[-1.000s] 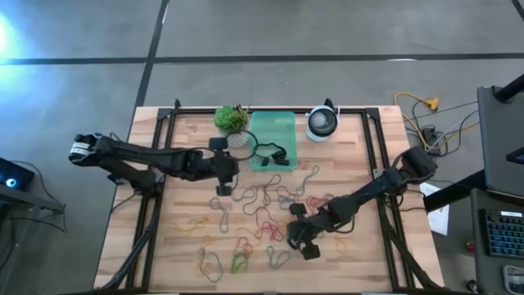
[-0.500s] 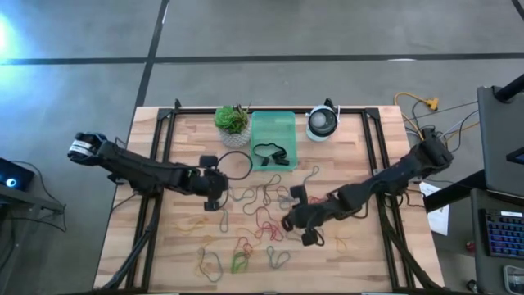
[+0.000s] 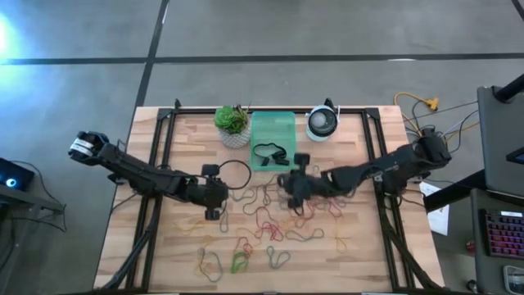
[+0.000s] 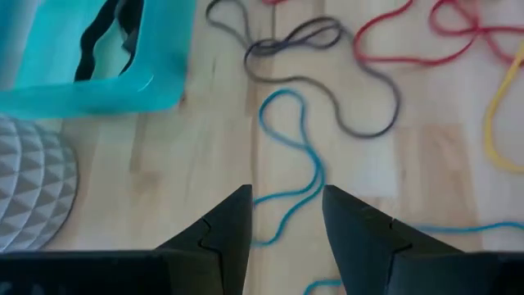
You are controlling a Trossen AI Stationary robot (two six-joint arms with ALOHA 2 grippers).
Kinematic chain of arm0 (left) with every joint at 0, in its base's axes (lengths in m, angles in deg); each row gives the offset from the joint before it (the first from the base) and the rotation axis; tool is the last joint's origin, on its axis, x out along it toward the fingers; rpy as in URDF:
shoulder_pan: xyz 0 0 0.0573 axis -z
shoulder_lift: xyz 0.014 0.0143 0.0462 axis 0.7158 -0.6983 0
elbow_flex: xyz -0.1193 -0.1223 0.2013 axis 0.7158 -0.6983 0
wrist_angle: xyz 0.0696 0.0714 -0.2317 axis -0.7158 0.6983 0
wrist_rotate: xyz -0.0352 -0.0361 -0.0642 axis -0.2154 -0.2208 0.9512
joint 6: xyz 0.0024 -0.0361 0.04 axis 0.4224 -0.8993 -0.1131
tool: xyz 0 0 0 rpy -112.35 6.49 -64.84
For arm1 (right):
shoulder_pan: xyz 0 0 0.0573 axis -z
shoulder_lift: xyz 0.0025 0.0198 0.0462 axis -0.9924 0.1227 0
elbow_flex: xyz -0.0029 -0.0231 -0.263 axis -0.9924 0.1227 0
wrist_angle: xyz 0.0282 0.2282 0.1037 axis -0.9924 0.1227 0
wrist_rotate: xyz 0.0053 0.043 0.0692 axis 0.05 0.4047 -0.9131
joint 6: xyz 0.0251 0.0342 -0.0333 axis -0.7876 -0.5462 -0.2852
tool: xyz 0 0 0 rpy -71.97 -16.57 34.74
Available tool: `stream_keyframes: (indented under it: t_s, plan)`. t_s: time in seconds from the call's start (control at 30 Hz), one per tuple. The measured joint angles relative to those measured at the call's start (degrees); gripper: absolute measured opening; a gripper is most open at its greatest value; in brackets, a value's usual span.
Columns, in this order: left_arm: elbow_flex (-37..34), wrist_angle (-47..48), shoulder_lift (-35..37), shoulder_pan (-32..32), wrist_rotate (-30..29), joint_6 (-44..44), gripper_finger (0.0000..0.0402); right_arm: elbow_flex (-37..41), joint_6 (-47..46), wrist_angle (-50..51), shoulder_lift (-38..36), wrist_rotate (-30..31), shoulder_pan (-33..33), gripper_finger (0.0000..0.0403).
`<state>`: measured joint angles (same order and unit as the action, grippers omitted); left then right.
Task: Pick and place rubber bands into bin
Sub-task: Put the black rubber band into the green bin, then put the blue rubber band into the green bin
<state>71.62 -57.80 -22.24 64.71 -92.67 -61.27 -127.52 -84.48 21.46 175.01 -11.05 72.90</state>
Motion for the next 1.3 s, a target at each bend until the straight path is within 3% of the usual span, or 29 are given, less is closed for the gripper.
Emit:
stream_keyframes:
  t_s: [0.2,0.5,0.7,1.0,1.13,1.3]
  plan:
    - [0.0,-3.4,0.0,1.5,0.2,0.2,0.0135,0.0,-0.5,-0.9,0.6,-0.3,10.3,0.0009]
    - [0.0,-4.3,0.0,1.6,0.1,0.3,0.0135,0.0,-3.1,-3.8,3.4,-12.1,20.4,0.0009]
    - [0.0,-5.6,0.0,1.7,0.1,0.6,0.0135,0.0,-3.1,-4.0,3.9,-18.8,22.5,0.0044]
    - [0.0,-8.0,-1.5,0.7,1.0,5.7,0.0135,-0.1,-2.3,-4.9,3.8,-19.2,22.7,0.0145]
    - [0.2,-8.5,-4.5,-1.7,5.4,10.2,0.0135,-0.1,-1.3,-7.1,3.3,-19.2,22.3,0.0164]
    - [1.7,-4.5,-7.8,-6.0,6.5,12.1,0.0135,-0.1,-0.7,-7.3,1.1,-19.9,22.3,0.0173]
